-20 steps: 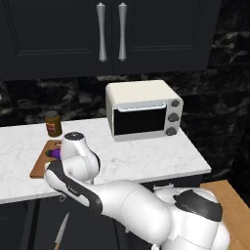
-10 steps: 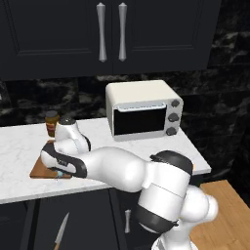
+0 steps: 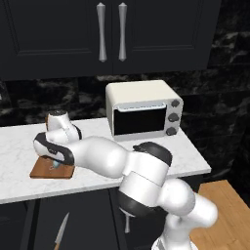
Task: Place the appropriate cutting tool for cutting the eggplant skin on the cutting board.
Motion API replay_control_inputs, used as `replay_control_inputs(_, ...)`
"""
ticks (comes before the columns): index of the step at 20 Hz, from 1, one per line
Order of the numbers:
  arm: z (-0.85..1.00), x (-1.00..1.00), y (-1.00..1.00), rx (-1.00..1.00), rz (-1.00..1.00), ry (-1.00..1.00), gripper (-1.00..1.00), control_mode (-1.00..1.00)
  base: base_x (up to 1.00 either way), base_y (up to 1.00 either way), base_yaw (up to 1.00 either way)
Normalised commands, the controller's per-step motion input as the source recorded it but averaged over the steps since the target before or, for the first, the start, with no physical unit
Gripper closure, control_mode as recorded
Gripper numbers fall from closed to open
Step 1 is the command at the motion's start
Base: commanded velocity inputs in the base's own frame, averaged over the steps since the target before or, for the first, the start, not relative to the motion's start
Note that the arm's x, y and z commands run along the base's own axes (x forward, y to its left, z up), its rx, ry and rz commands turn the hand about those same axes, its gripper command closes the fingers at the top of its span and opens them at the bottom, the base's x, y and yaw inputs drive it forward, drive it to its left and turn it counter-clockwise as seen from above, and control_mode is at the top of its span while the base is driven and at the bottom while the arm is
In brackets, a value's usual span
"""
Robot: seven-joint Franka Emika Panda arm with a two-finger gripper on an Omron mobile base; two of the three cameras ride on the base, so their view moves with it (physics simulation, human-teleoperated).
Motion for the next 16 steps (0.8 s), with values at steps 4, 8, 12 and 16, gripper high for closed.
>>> replay_control_inputs(4, -0.25, 0.32, 0.0, 0.0, -0.01, 0.0, 1.0, -1.0, 0.0, 0.0, 0.0)
replay_control_inputs(8, -0.35, 0.26, 0.01, 0.0, -0.01, 0.03, 1.0, -1.0, 0.0, 0.0, 0.0)
replay_control_inputs(12, -0.42, 0.16, 0.04, 0.0, -0.02, 0.04, 1.0, -1.0, 0.0, 0.0, 0.0)
replay_control_inputs(16, -0.41, 0.07, 0.16, 0.0, -0.03, 0.05, 1.0, -1.0, 0.0, 0.0, 0.0)
